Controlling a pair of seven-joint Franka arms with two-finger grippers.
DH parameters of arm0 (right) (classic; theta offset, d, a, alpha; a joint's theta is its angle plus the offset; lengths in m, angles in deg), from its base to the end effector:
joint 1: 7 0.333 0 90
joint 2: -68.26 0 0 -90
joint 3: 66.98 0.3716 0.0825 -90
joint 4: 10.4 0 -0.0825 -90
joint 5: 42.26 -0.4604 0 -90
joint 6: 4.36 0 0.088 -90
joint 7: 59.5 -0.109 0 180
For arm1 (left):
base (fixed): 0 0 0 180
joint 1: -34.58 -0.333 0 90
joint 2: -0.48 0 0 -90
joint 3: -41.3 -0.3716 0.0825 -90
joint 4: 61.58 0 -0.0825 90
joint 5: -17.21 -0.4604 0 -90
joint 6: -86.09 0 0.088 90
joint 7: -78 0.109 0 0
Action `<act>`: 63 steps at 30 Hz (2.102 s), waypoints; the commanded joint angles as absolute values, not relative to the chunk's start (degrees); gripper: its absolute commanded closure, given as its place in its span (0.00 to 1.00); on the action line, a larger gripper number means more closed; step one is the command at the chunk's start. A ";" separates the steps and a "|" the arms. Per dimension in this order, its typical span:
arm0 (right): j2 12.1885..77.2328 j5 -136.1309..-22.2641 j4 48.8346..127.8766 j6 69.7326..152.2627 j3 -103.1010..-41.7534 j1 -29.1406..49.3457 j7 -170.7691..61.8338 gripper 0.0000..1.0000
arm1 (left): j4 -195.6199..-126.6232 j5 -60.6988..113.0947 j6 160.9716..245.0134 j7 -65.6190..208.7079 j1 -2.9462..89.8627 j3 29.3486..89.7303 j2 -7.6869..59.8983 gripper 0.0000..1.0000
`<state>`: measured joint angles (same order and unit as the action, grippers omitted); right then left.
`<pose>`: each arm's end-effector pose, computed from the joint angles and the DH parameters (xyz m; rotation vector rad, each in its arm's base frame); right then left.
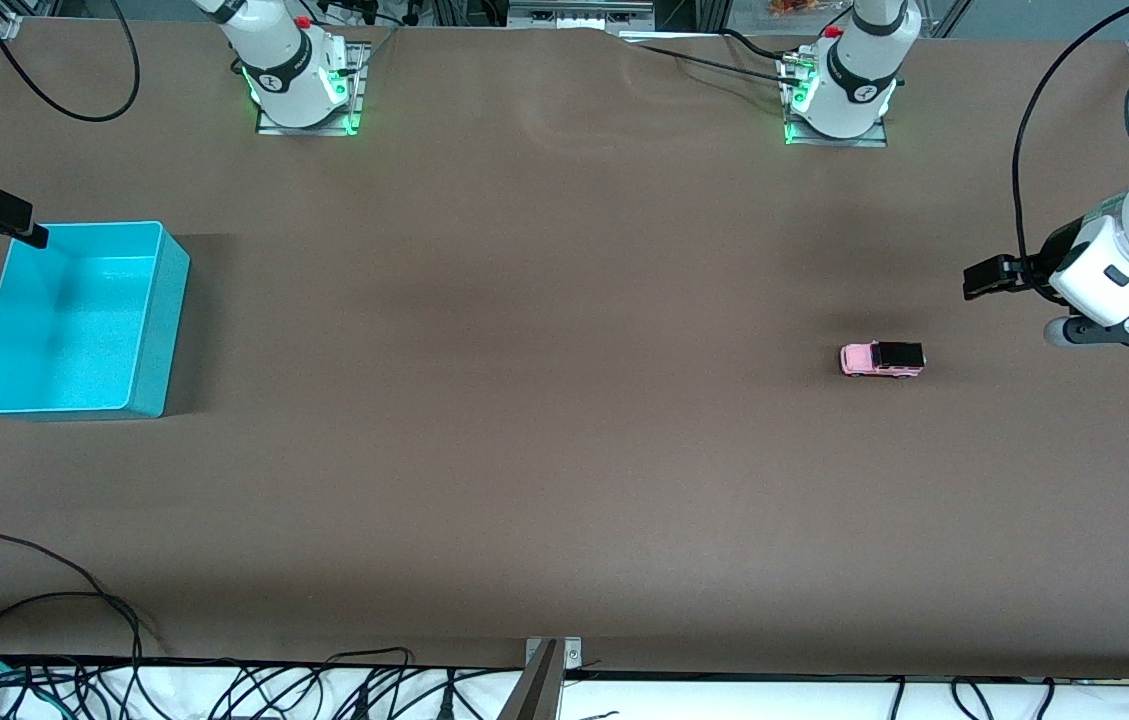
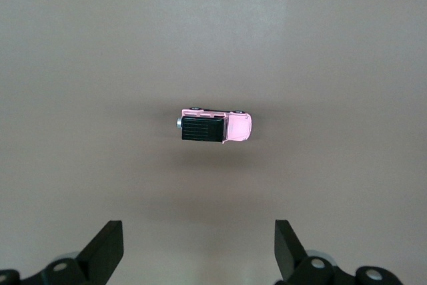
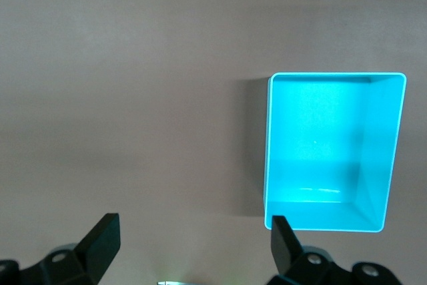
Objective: Wind and store pink jeep toy
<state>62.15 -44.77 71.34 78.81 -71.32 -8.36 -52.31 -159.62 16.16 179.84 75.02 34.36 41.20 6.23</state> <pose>0.6548 -0.0571 0.6779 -3.0945 -0.0457 0.1190 0.6537 0.0055 0.5422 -3.1062 -0.0851 0.2722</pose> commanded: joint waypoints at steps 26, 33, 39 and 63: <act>62.29 -46.04 70.46 78.35 -71.46 -8.49 -52.29 0.00 | -159.93 17.38 179.87 76.06 33.88 41.30 5.93 0.00; 62.20 -46.04 70.46 78.35 -71.46 -8.49 -52.29 0.00 | -159.93 17.38 179.78 76.06 33.88 41.30 5.85 0.00; 62.20 -46.04 70.46 78.34 -71.37 -8.49 -52.38 0.00 | -159.93 17.38 179.78 76.06 33.88 41.30 5.93 0.00; 62.20 -46.04 70.46 78.26 -71.28 -8.40 -52.38 0.00 | -159.76 17.29 179.79 54.55 33.62 41.13 8.57 0.00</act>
<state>62.15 -44.77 71.34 78.81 -71.27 -8.33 -52.31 -159.63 16.16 179.84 63.18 33.99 41.03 6.97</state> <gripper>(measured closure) 0.000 0.000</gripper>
